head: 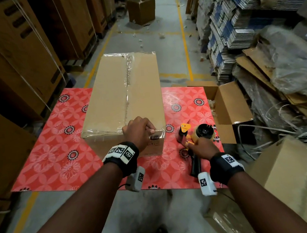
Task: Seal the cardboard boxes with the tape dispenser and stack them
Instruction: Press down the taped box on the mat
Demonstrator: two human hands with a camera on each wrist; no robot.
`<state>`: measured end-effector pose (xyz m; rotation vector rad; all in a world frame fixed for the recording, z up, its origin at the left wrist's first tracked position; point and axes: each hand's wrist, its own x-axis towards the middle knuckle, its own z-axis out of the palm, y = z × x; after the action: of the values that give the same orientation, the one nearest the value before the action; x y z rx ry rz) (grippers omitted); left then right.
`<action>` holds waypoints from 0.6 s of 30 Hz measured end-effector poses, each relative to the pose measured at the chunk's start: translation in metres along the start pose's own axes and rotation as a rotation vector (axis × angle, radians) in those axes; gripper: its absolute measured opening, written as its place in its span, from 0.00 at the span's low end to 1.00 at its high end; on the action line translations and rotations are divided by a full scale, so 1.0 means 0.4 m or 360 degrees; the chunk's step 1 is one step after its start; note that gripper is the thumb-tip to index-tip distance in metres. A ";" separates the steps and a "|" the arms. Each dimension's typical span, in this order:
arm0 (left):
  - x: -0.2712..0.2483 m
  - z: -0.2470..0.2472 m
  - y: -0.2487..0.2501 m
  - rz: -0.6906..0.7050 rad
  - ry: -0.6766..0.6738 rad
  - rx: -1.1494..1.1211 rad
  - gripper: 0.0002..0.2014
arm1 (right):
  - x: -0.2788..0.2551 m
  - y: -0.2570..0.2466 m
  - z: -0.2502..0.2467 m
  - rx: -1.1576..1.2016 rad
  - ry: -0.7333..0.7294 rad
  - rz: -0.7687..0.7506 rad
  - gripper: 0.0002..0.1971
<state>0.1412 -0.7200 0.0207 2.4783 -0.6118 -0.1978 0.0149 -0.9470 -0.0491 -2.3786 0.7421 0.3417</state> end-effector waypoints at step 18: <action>-0.010 -0.022 -0.031 0.0192 -0.0060 -0.0040 0.08 | -0.037 -0.236 0.024 -0.0215 0.0571 -0.1129 0.31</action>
<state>0.1446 -0.7047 0.0211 2.4094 -0.7674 -0.2045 0.0577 -0.8731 -0.0050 -2.6751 -0.0193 -0.3492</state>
